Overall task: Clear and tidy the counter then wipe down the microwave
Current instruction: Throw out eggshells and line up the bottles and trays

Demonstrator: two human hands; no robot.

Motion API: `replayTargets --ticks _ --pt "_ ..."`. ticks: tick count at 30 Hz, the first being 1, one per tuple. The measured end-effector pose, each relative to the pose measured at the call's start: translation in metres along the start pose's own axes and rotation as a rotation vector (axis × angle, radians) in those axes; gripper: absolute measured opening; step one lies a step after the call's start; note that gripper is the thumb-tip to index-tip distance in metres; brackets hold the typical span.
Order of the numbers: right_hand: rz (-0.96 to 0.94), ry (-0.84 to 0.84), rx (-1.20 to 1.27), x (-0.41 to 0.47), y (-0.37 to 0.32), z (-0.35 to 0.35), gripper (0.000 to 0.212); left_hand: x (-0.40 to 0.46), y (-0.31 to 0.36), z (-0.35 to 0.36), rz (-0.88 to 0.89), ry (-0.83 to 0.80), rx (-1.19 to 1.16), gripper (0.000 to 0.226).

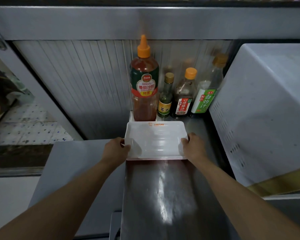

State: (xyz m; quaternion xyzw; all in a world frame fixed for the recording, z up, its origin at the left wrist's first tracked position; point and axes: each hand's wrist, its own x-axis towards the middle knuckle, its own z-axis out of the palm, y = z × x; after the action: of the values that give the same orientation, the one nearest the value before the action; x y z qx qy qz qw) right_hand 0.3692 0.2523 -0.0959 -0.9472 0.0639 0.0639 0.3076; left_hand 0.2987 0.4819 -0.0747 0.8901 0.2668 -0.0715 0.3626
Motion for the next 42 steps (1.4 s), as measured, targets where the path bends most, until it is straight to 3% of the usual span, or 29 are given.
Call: replayTargets --ticks 7,12,21,30,42 --pt "0.004 -0.081 0.028 -0.010 -0.004 -0.009 0.034 -0.006 0.008 -0.006 -0.023 -0.046 0.055 0.036" --pt "-0.021 -0.100 -0.055 -0.028 -0.016 -0.030 0.053 -0.020 0.018 -0.022 -0.004 -0.080 0.143 0.042" --pt "-0.240 -0.093 -0.307 -0.088 -0.050 -0.099 0.056 -0.065 0.071 -0.068 0.305 -0.096 0.416 0.056" --pt "-0.259 -0.096 -0.276 -0.159 -0.059 -0.165 0.069 -0.131 0.114 -0.086 0.561 -0.066 0.545 0.048" --pt "-0.375 -0.087 -0.249 -0.257 0.001 -0.247 0.066 -0.271 0.146 -0.053 0.582 -0.046 0.585 0.056"
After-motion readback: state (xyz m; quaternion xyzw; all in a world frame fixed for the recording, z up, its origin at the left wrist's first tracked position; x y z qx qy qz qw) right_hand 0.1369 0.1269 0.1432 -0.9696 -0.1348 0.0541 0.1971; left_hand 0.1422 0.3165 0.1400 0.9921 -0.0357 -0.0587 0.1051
